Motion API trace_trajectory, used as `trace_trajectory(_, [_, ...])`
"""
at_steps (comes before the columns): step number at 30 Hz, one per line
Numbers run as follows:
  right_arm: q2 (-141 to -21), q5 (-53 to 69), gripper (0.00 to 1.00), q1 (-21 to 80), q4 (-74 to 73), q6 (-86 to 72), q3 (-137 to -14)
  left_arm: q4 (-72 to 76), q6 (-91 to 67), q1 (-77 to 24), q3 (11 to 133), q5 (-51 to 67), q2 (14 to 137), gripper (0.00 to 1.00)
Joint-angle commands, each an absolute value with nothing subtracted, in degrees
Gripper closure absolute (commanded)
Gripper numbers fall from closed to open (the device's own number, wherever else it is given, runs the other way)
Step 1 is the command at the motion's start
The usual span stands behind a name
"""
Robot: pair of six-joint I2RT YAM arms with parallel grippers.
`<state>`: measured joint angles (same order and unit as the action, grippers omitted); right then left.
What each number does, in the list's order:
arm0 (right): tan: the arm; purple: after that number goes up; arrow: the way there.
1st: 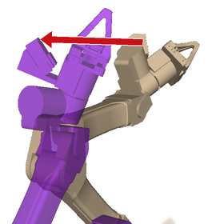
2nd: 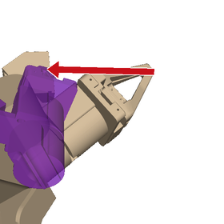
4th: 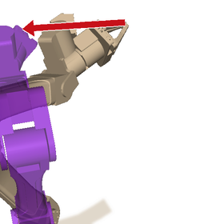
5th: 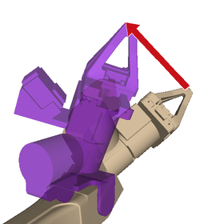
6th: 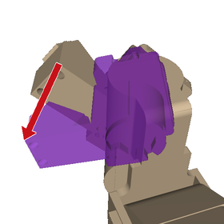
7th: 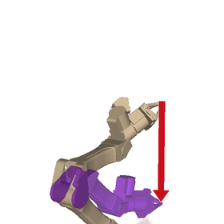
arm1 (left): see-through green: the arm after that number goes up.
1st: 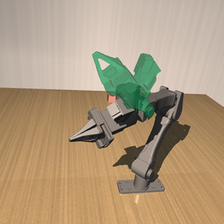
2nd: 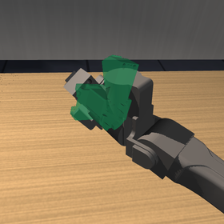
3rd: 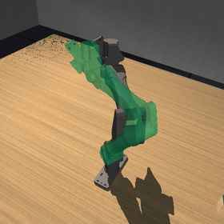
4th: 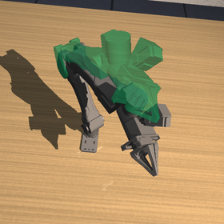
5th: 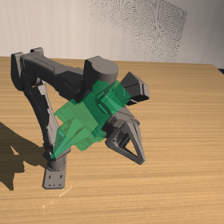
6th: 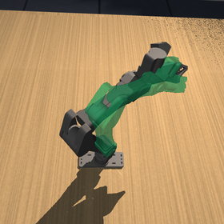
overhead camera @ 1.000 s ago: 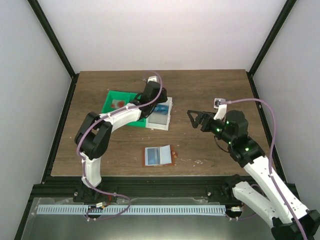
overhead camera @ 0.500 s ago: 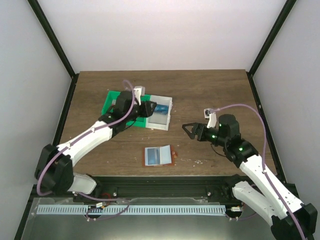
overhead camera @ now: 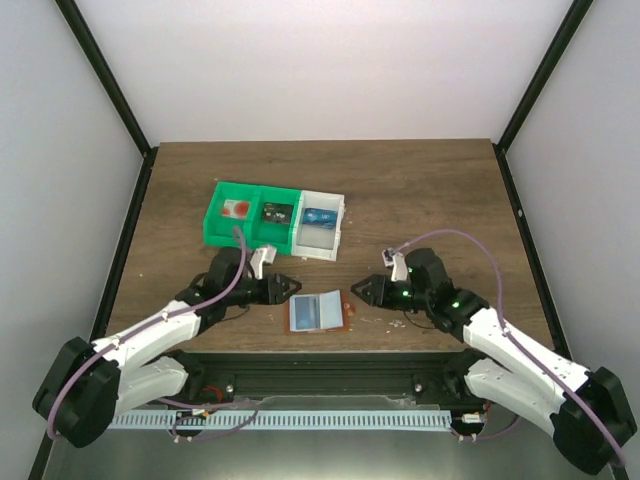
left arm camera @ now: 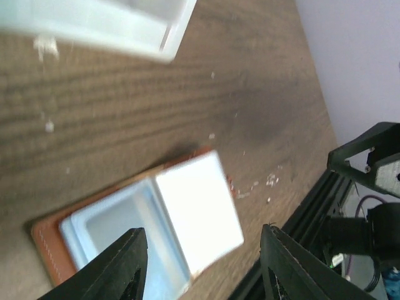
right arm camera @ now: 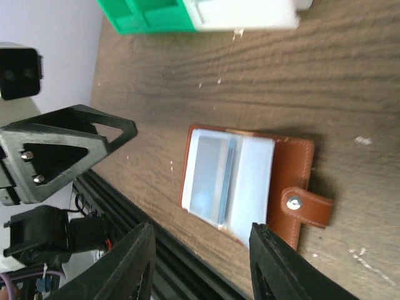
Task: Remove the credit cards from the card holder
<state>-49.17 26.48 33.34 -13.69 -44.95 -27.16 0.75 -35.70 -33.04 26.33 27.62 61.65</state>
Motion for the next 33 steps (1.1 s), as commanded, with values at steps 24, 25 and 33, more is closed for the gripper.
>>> trace_trajectory(24, [-80.61, 8.79, 0.73, 56.83, -3.66, -49.97, -38.65, 27.94, -52.72, -33.22, 4.32, 31.28, 58.38, 0.47])
trace_trajectory(25, [-81.47, 8.83, 0.73, 56.86, -3.67, -49.97, -38.88, 27.87, -52.52, -33.19, 4.73, 31.36, 58.82, 0.47])
trace_trajectory(33, [-87.63, 10.55, 0.73, 57.35, -1.36, -50.59, -39.57, 26.87, -51.64, -33.22, 5.71, 31.43, 61.34, 0.47])
